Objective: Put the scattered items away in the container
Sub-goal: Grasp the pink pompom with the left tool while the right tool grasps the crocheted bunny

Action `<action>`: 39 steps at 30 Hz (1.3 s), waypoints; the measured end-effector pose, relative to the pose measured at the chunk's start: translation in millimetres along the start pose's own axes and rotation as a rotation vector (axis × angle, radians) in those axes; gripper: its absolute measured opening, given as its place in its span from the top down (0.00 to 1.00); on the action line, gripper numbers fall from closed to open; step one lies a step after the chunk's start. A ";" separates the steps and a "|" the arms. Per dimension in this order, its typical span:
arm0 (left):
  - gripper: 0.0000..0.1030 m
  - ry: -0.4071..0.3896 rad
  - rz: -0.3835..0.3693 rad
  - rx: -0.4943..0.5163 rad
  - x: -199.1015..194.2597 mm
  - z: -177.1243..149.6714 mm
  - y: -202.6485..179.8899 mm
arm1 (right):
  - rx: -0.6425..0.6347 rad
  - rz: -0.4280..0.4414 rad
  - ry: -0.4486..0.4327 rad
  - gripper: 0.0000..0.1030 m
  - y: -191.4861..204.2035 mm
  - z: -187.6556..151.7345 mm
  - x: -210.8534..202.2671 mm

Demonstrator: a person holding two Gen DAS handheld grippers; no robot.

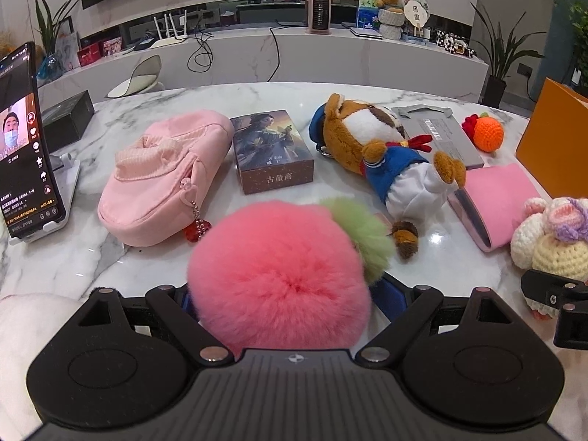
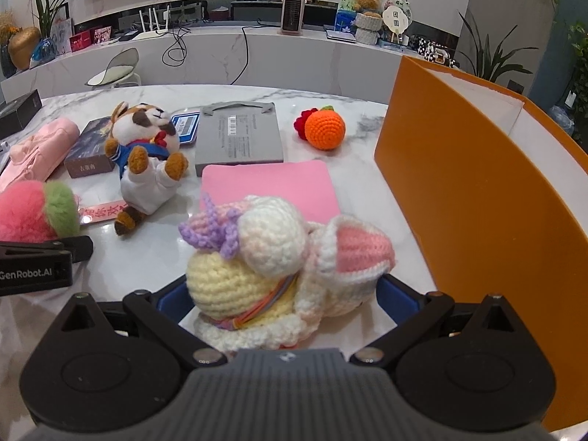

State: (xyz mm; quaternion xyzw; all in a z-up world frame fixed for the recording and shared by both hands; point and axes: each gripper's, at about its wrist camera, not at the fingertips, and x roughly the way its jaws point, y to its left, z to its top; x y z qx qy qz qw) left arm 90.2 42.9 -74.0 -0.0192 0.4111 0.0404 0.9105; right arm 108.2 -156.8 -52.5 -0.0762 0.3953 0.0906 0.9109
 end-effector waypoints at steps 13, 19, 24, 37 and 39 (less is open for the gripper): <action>0.35 -0.016 -0.011 0.012 -6.8 0.2 1.3 | -0.002 0.004 0.003 0.03 -0.4 -0.2 0.0; 0.44 -0.031 -0.036 0.005 -10.7 0.4 3.2 | -0.002 0.004 -0.003 0.07 -0.8 -0.4 -1.6; 0.46 -0.054 -0.050 0.007 -16.2 1.6 3.7 | 0.019 0.009 -0.012 0.12 -3.9 2.0 -4.5; 0.46 -0.071 -0.062 0.004 -21.4 2.9 4.2 | 0.027 0.021 -0.022 0.21 -6.2 4.5 -10.3; 0.46 -0.075 -0.059 0.005 -22.1 3.1 4.3 | 0.027 0.024 -0.026 0.22 -6.6 5.3 -12.2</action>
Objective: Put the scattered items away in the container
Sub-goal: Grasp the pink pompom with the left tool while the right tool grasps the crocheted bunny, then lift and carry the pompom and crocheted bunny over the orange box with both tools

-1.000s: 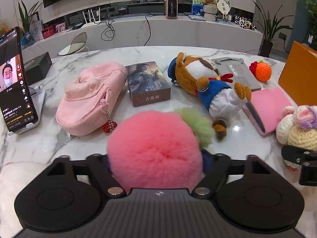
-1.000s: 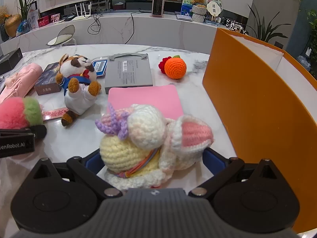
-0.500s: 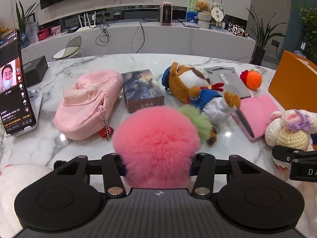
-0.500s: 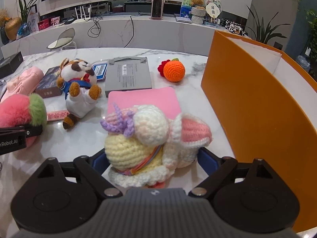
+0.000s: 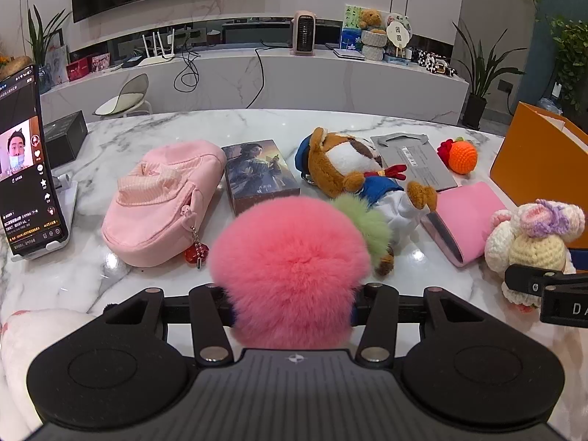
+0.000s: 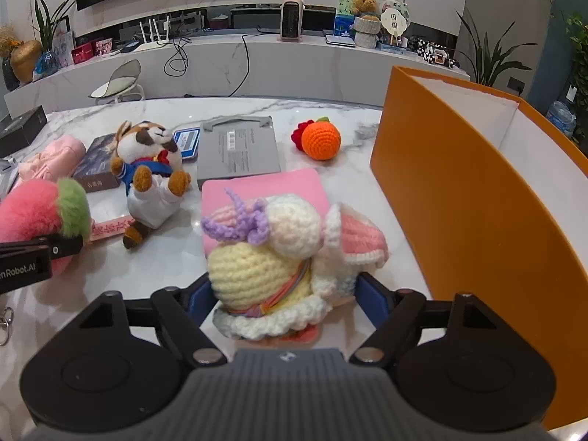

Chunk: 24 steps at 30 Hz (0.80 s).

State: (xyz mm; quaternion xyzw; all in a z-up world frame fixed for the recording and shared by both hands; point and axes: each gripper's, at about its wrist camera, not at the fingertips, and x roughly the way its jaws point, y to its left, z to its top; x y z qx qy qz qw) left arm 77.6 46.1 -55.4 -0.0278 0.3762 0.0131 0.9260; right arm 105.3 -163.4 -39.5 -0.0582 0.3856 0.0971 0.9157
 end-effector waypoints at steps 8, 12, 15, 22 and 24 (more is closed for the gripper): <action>0.46 -0.013 0.001 0.000 -3.9 2.0 -0.5 | -0.008 0.004 -0.018 0.26 0.4 1.5 -7.1; 0.46 -0.021 0.000 0.002 -7.7 3.5 -1.4 | -0.010 0.001 -0.031 0.29 -0.5 3.2 -11.2; 0.46 -0.028 0.002 0.003 -10.3 4.1 -1.8 | -0.016 -0.004 -0.041 0.31 -1.0 3.7 -14.7; 0.46 -0.037 0.009 0.009 -15.5 4.3 -4.9 | -0.022 0.007 -0.046 0.40 -3.8 3.1 -20.5; 0.46 -0.039 0.008 0.011 -17.0 4.2 -5.7 | -0.020 0.017 -0.052 0.41 -4.4 2.9 -22.8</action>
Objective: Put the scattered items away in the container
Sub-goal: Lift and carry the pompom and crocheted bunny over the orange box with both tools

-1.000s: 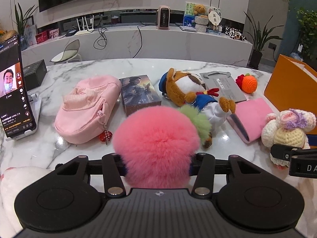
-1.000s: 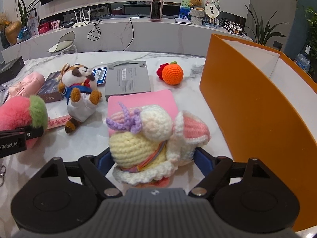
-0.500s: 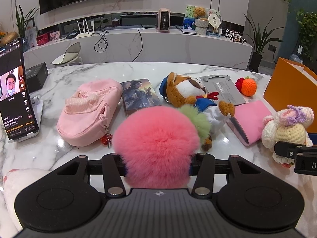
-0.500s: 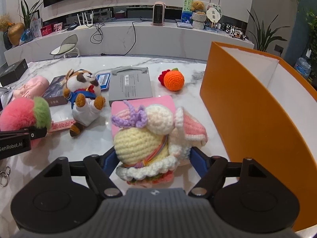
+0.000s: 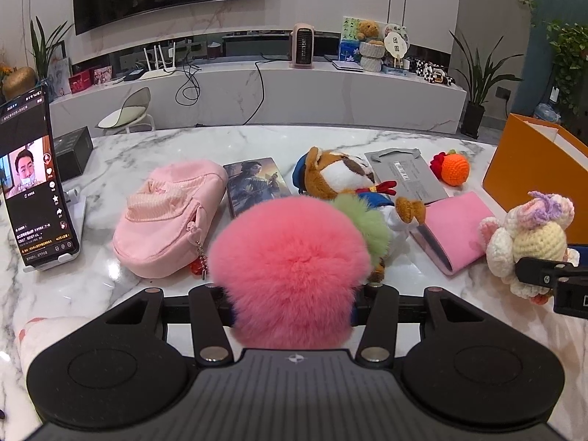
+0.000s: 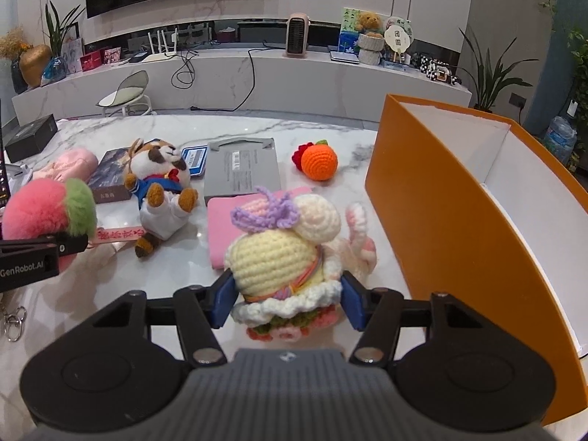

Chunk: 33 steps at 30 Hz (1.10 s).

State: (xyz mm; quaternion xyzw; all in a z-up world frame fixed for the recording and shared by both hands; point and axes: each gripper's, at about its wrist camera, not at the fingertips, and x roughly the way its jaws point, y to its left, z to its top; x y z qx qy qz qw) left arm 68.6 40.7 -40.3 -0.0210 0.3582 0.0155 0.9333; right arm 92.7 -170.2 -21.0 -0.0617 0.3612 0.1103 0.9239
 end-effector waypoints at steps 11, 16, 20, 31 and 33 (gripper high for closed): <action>0.46 -0.024 0.001 0.012 -10.7 5.4 -5.7 | 0.012 0.018 -0.061 0.41 -6.9 5.8 -22.2; 0.46 -0.038 0.007 0.017 -19.5 8.7 -10.5 | 0.010 0.021 -0.086 0.41 -8.6 8.0 -31.8; 0.46 -0.052 0.004 0.038 -27.8 10.3 -20.1 | 0.012 0.026 -0.109 0.41 -10.9 10.7 -41.2; 0.46 -0.086 -0.008 0.047 -57.6 20.7 -35.5 | 0.033 0.049 -0.184 0.41 -21.1 17.1 -75.7; 0.46 -0.097 -0.008 0.055 -63.0 22.6 -40.6 | 0.037 0.053 -0.205 0.41 -23.5 18.0 -84.6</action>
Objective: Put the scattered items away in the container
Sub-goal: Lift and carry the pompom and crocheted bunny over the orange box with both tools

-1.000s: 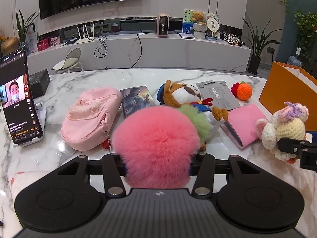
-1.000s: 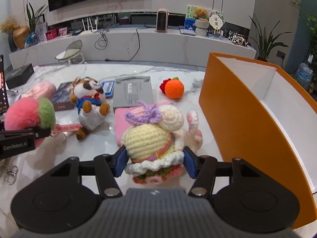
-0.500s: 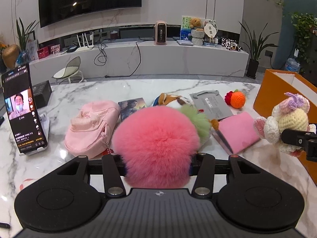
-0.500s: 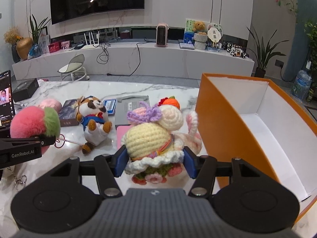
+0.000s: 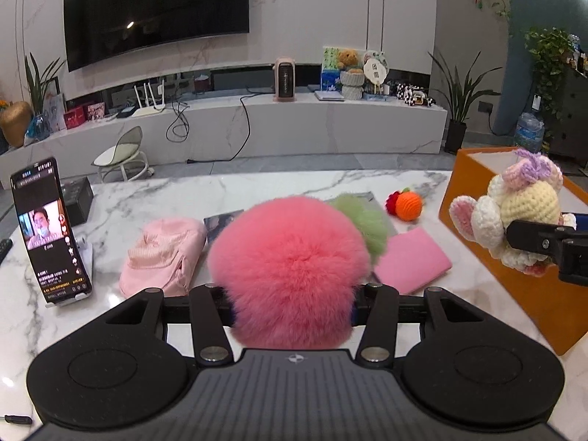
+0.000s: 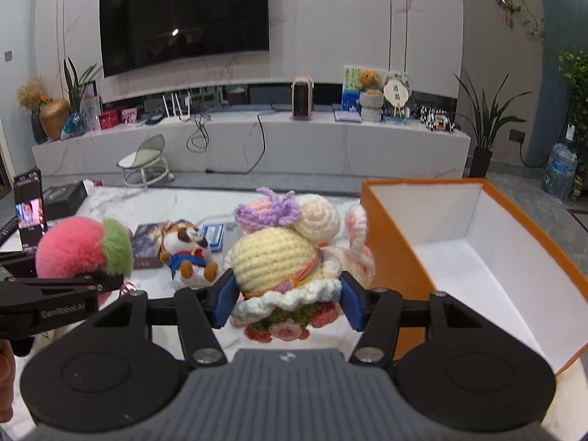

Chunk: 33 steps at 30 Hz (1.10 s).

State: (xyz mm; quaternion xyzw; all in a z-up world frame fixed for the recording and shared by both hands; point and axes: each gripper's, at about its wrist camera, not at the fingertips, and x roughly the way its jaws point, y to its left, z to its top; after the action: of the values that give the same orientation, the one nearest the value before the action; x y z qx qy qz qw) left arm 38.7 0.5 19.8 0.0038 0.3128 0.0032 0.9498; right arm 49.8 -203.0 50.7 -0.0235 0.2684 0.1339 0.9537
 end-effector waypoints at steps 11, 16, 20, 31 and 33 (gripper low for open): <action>0.46 -0.062 -0.049 0.058 -17.5 26.7 -41.6 | 0.023 -0.012 -0.090 0.41 -19.0 15.5 -36.0; 0.46 -0.084 -0.072 0.064 -18.1 38.7 -57.0 | 0.031 -0.045 -0.126 0.41 -34.1 24.7 -52.1; 0.46 -0.099 -0.103 0.079 -15.8 47.8 -74.4 | 0.050 -0.083 -0.139 0.41 -51.7 28.3 -61.3; 0.46 -0.133 -0.237 0.129 -13.4 63.3 -141.6 | 0.084 -0.224 -0.140 0.41 -105.6 24.2 -77.0; 0.46 -0.132 -0.263 0.138 -12.1 64.1 -155.0 | 0.097 -0.245 -0.136 0.41 -116.0 22.7 -78.9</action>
State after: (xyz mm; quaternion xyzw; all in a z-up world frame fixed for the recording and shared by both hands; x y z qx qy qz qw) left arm 67.6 -154.9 77.0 0.0285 0.2470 -0.1429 0.9580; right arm 27.7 -331.2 107.8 -0.0007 0.2046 0.0044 0.9788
